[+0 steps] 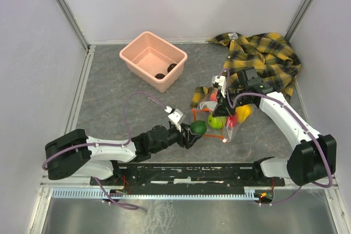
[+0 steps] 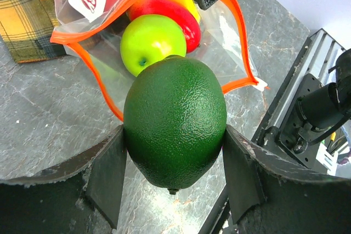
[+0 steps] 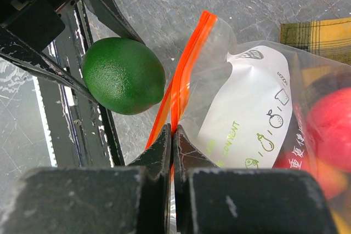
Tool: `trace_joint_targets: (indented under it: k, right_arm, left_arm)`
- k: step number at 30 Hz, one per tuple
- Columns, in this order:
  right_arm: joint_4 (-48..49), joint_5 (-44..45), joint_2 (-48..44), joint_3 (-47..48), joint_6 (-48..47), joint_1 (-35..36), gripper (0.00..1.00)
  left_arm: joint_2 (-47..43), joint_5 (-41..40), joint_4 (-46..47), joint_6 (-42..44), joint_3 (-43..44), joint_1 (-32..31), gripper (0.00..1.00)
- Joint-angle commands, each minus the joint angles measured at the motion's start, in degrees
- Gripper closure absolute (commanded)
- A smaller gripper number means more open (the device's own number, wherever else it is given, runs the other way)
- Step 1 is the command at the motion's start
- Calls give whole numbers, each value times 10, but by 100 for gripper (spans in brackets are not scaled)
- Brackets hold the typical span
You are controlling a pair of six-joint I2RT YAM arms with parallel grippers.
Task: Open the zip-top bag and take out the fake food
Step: Pick up the fake fruit from the zipper food storage bag.
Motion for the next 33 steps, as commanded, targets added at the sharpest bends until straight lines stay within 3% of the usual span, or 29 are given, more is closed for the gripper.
trace_joint_targets:
  k: [1,14,33]
  right_arm:
    - [6,-9,1,19,-11,2,98]
    - [5,-10,2,21,-12,1,98]
    - [5,-7,5,21,-13,2,98]
  left_arm:
    - [-20,-19,-2,-16,2,-1,62]
    - [-101,-16,-99,-24,9,34,63]
    - [-185,178,-225,-64,70,259,63]
